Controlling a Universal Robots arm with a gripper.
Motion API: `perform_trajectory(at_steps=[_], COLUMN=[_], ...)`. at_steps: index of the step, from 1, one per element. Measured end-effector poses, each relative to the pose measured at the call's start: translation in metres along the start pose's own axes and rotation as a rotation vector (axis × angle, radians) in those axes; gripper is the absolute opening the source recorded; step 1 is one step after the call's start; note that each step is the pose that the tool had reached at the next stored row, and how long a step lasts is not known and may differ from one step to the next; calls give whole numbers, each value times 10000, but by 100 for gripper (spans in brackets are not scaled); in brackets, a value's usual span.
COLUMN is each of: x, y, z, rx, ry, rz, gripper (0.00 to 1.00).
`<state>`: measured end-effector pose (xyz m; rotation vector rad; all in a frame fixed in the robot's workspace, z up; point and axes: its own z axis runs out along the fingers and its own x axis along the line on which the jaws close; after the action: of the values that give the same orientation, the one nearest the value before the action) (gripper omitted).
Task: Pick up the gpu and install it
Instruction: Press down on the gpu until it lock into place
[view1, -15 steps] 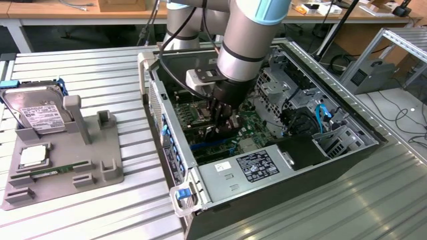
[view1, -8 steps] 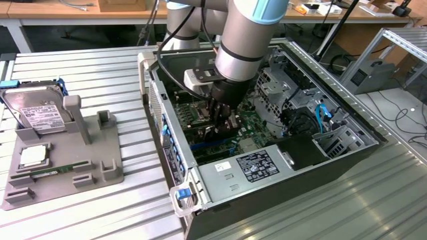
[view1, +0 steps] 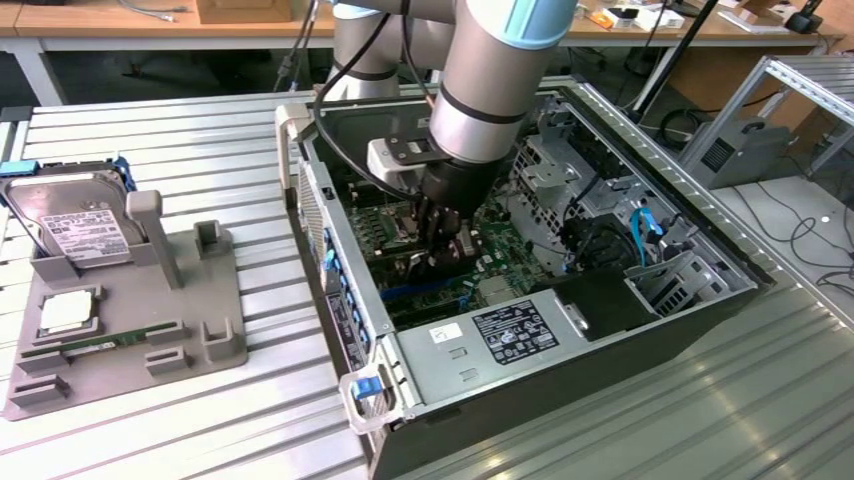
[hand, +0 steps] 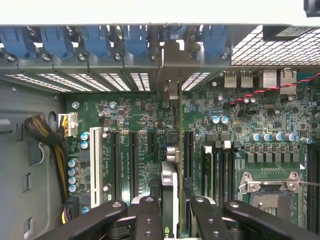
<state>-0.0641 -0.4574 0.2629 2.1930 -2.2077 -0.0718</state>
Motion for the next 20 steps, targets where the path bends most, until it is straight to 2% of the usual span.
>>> perform_trajectory(at_steps=[3, 5, 20], x=[0, -1, 1], y=[4, 59, 62], z=[17, 22, -5], rx=[1, 9, 8], ry=[-3, -23, -27], rz=[5, 0, 14], gripper=[27, 27, 27])
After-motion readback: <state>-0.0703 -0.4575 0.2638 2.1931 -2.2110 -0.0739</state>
